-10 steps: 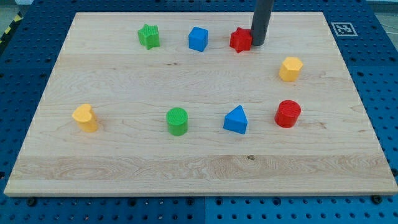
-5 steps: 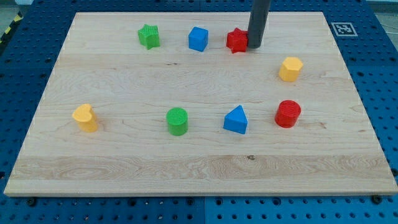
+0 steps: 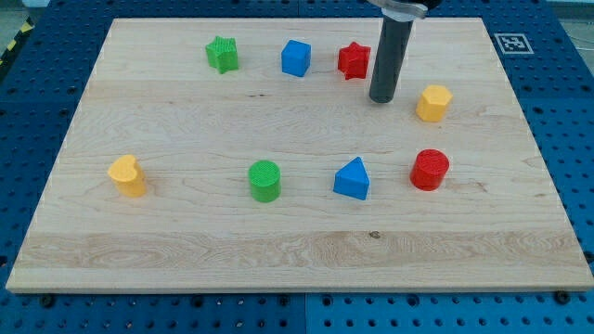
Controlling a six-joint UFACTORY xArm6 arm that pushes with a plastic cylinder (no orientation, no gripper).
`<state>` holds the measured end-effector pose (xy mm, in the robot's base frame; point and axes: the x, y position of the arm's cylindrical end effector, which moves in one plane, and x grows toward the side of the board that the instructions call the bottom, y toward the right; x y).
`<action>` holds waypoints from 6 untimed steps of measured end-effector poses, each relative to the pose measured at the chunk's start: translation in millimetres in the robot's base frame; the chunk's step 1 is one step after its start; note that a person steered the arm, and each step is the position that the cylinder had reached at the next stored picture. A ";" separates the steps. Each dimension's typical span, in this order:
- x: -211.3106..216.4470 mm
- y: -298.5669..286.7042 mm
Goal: Push the red star towards the right to the blue cube
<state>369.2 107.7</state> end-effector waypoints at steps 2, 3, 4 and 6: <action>0.9 -15.3; 0.9 -18.7; 0.9 -18.9; -2.2 -18.9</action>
